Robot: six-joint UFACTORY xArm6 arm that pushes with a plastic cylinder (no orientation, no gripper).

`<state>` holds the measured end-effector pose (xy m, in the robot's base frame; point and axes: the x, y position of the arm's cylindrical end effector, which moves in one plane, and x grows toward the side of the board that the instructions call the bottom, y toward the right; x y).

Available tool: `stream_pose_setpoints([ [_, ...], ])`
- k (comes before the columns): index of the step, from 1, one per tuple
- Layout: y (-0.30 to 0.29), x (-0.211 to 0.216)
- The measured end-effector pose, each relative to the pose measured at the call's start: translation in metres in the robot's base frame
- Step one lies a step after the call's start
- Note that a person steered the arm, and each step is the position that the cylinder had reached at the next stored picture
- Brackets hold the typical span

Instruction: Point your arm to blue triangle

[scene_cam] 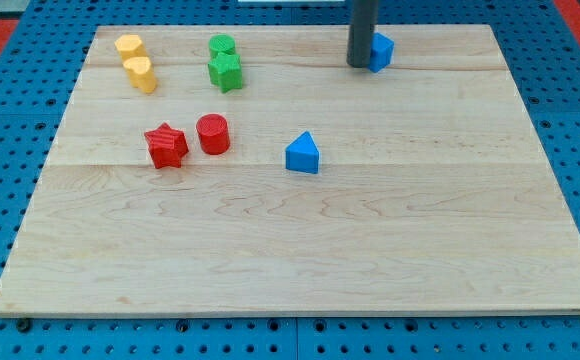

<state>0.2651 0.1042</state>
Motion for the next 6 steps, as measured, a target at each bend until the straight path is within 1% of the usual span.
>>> stream_pose_setpoints([
  [1,0.038,-0.004],
  [2,0.064,0.081],
  [3,0.05,0.203],
  [4,-0.023,0.269],
  [5,-0.074,0.263],
  [6,-0.102,0.227],
])
